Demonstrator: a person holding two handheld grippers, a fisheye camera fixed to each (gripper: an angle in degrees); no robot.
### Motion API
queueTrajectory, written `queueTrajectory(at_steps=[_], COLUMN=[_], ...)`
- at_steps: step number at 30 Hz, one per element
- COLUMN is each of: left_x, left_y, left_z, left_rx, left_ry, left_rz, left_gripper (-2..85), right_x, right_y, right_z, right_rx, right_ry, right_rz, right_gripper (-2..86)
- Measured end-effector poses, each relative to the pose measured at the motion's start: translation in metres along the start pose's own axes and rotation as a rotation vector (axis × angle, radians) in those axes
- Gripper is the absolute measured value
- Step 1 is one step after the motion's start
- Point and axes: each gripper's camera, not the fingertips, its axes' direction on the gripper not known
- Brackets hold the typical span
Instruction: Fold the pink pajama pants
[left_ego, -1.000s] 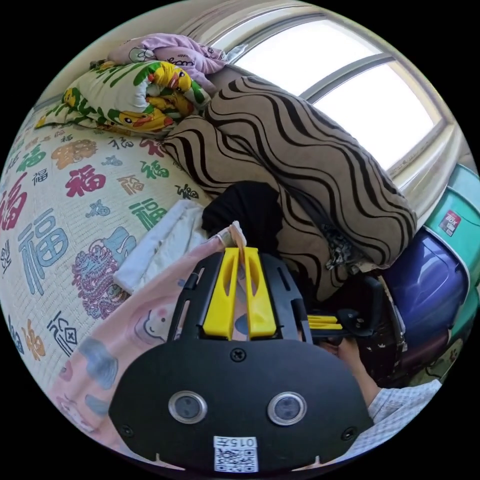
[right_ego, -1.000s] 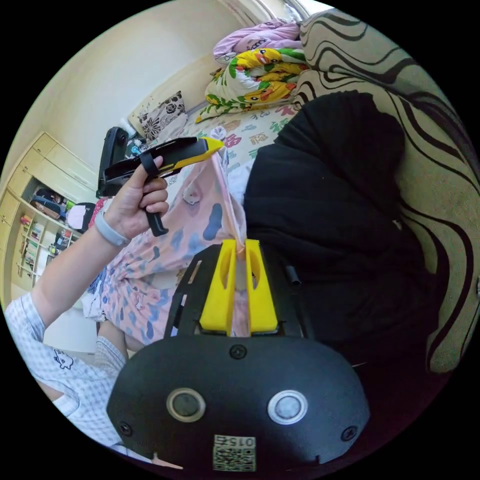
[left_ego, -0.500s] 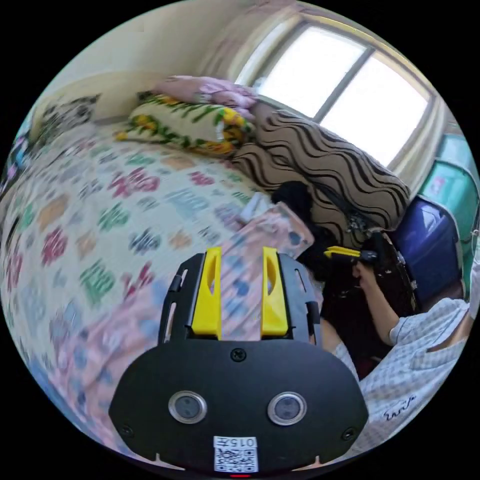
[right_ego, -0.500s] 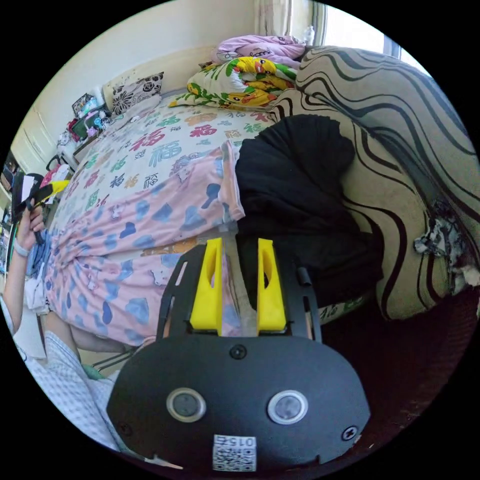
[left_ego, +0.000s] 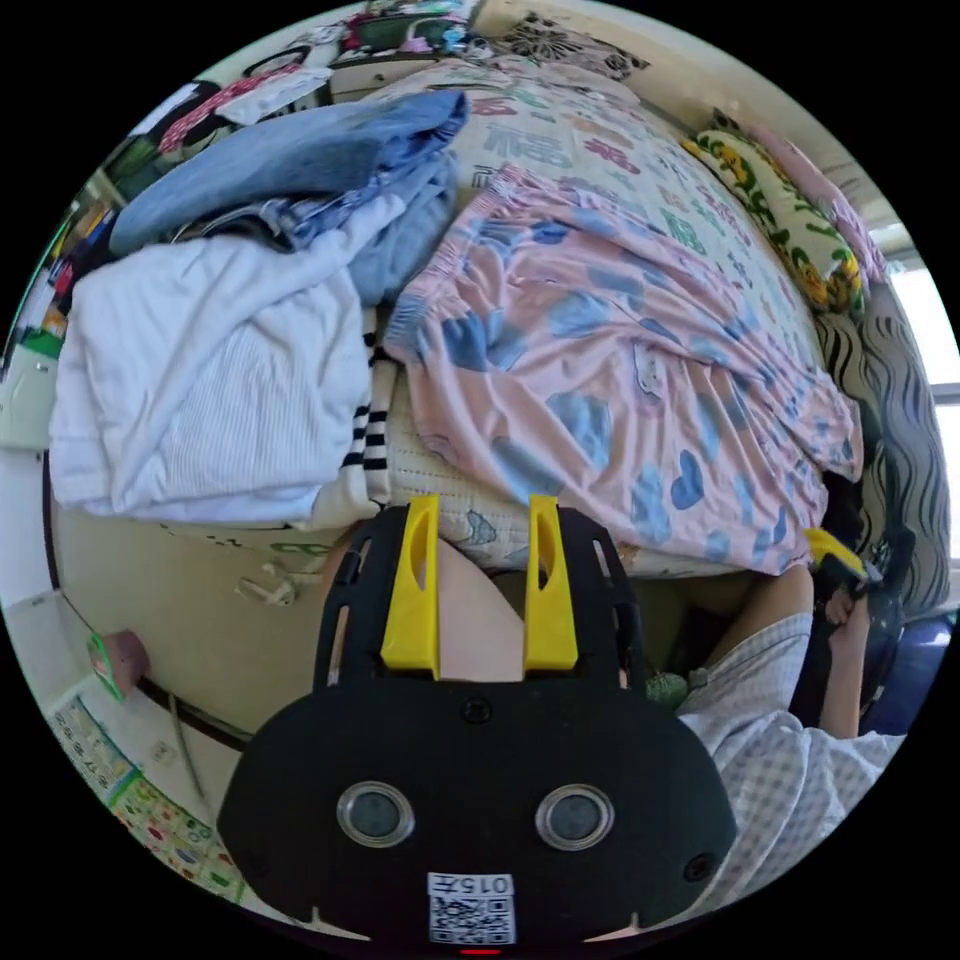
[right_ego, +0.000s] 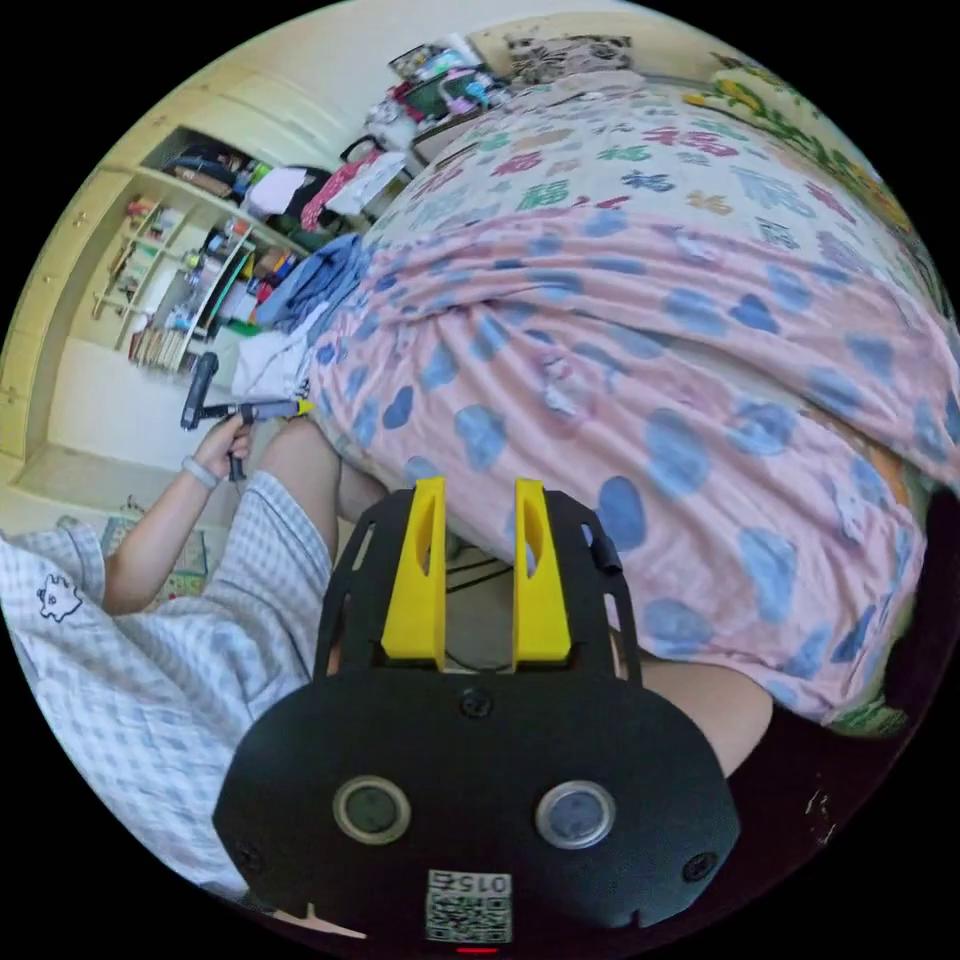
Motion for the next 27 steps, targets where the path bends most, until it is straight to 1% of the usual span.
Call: queueTrajectory(at_steps=[2,3,5,6,8,10,12,13,15,16,19,23,27], left_x=[-0.011,-0.014,-0.020,-0.021,-0.021,-0.022,-0.023,-0.022,-0.015,-0.006,0.024,0.064,0.084], left_y=[0.004,0.004,0.000,-0.003,-0.011,-0.013,-0.011,-0.008,-0.003,0.000,0.008,0.032,0.054], left_z=[-0.003,-0.003,-0.002,0.000,0.011,0.015,0.015,0.015,0.013,0.011,0.013,0.021,0.032], left_rx=[0.051,0.067,0.119,0.117,0.079,0.060,0.055,0.057,0.066,0.075,0.068,0.065,0.061], left_ry=[0.095,0.116,0.185,0.191,0.176,0.140,0.140,0.132,0.109,0.103,-0.080,-0.357,-0.510], left_rz=[-0.054,-0.073,-0.125,-0.136,-0.163,-0.177,-0.164,-0.147,-0.100,-0.045,0.080,0.271,0.375], left_gripper=[13.6,13.7,13.6,13.6,12.3,10.2,8.4,7.3,3.4,1.6,-0.2,-0.7,-0.7], right_x=[-0.039,-0.048,-0.073,-0.076,-0.077,-0.069,-0.058,-0.047,-0.033,-0.025,-0.013,-0.012,-0.013], right_y=[-0.021,-0.026,-0.042,-0.046,-0.060,-0.063,-0.067,-0.073,-0.078,-0.079,-0.080,-0.089,-0.098], right_z=[0.048,0.059,0.101,0.111,0.153,0.174,0.178,0.179,0.179,0.180,0.185,0.194,0.206], right_rx=[-0.069,-0.076,-0.124,-0.145,-0.250,-0.268,-0.253,-0.265,-0.249,-0.236,-0.224,-0.237,-0.278], right_ry=[0.043,0.063,0.187,0.219,0.330,0.405,0.371,0.302,0.232,0.205,0.171,0.208,0.256], right_rz=[-0.143,-0.176,-0.277,-0.290,-0.302,-0.304,-0.276,-0.211,-0.138,-0.113,-0.075,-0.098,-0.136], right_gripper=[11.4,11.5,11.4,11.2,8.0,4.7,2.8,1.8,0.8,0.4,-0.1,-0.2,-0.2])
